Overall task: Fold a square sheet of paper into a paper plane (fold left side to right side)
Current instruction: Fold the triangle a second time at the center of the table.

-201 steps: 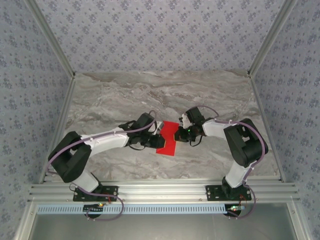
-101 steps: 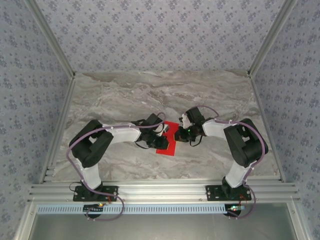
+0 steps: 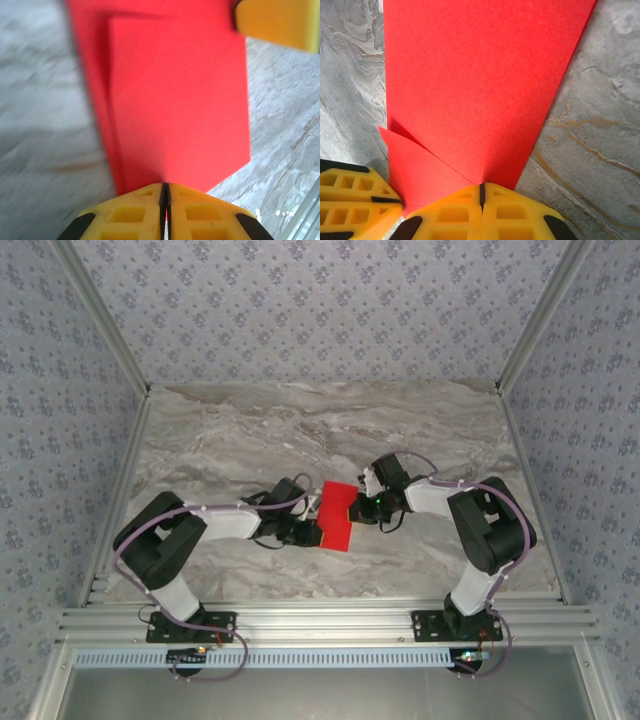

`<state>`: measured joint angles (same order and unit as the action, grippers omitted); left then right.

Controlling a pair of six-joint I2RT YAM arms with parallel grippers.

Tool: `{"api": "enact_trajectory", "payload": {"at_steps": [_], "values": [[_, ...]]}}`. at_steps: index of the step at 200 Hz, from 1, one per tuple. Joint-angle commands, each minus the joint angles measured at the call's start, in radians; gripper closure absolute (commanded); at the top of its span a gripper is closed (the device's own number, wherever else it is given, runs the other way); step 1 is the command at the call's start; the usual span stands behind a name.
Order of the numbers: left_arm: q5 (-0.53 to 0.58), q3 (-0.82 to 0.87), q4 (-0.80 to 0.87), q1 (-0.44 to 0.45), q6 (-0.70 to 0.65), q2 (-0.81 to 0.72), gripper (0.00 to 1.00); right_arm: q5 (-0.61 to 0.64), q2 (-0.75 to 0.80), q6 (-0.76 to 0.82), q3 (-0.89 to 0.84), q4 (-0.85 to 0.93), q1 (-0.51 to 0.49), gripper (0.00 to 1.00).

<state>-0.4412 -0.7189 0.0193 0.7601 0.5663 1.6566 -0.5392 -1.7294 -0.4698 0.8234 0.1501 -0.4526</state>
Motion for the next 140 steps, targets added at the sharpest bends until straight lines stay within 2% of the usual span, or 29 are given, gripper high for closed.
{"api": "enact_trajectory", "payload": {"at_steps": [1,48,72,82,113,127,140], "values": [[0.034,0.083,0.103,-0.016,0.017,-0.049,0.89,0.088,-0.014,0.021,-0.021,0.083,0.015,1.00],[0.028,0.133,0.127,-0.077,0.011,-0.162,0.89,0.057,0.008,0.013,-0.024,0.053,0.014,1.00],[0.006,0.109,0.130,-0.096,-0.002,-0.227,0.85,-0.001,0.056,-0.009,-0.026,-0.016,0.014,0.95],[0.002,0.095,0.120,-0.100,-0.003,-0.246,0.79,-0.008,0.090,-0.013,-0.028,-0.040,0.015,0.88],[-0.011,0.054,0.025,-0.104,0.010,-0.244,0.53,0.044,0.231,-0.012,-0.076,-0.059,0.040,0.54],[-0.018,0.025,-0.012,-0.105,0.009,-0.208,0.46,0.074,0.301,-0.008,-0.116,-0.054,0.056,0.43],[-0.014,-0.007,-0.028,-0.106,0.008,-0.162,0.44,0.089,0.357,-0.010,-0.161,-0.055,0.071,0.35]]}}
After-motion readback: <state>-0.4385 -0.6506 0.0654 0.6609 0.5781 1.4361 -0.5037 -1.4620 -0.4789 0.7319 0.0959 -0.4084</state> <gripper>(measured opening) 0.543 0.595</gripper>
